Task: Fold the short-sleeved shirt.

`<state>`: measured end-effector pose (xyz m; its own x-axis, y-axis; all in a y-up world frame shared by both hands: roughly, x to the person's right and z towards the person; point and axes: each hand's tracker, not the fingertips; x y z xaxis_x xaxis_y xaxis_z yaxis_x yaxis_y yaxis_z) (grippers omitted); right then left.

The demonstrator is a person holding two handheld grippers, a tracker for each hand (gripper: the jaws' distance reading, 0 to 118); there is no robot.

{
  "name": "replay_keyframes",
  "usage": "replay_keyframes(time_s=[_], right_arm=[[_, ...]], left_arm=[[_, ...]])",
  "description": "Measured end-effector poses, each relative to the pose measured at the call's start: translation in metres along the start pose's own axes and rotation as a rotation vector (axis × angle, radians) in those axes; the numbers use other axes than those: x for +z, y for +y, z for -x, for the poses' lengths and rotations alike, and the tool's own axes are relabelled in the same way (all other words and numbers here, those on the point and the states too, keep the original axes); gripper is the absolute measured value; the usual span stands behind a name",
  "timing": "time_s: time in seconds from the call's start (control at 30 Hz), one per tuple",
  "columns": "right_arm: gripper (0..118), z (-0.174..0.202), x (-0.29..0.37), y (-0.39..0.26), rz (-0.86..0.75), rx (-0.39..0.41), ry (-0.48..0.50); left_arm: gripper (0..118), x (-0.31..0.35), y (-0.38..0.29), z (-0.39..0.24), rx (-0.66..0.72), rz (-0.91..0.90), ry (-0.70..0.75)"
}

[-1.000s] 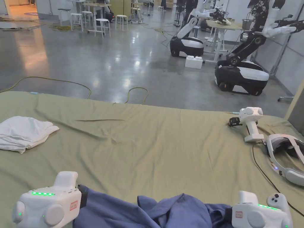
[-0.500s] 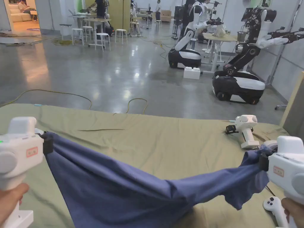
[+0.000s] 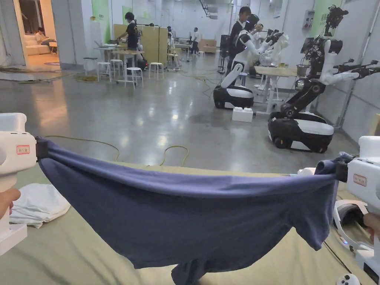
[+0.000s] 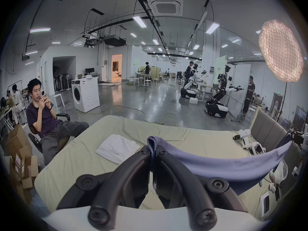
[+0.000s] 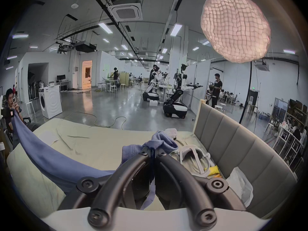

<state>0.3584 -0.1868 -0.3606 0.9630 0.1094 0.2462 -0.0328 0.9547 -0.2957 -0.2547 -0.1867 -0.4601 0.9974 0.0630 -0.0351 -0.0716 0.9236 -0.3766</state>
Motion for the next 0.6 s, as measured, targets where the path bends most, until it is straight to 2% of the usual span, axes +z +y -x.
replay_keyframes(time_s=[0.33, 0.6], right_arm=[[4, 0.009, -0.026, 0.039, -0.046, 0.004, -0.019], [4, 0.004, -0.025, -0.029, 0.012, 0.016, -0.013]], left_arm=[[6, -0.015, 0.023, -0.004, -0.019, -0.042, 0.017], [6, -0.011, -0.058, 0.011, -0.003, 0.022, -0.020]])
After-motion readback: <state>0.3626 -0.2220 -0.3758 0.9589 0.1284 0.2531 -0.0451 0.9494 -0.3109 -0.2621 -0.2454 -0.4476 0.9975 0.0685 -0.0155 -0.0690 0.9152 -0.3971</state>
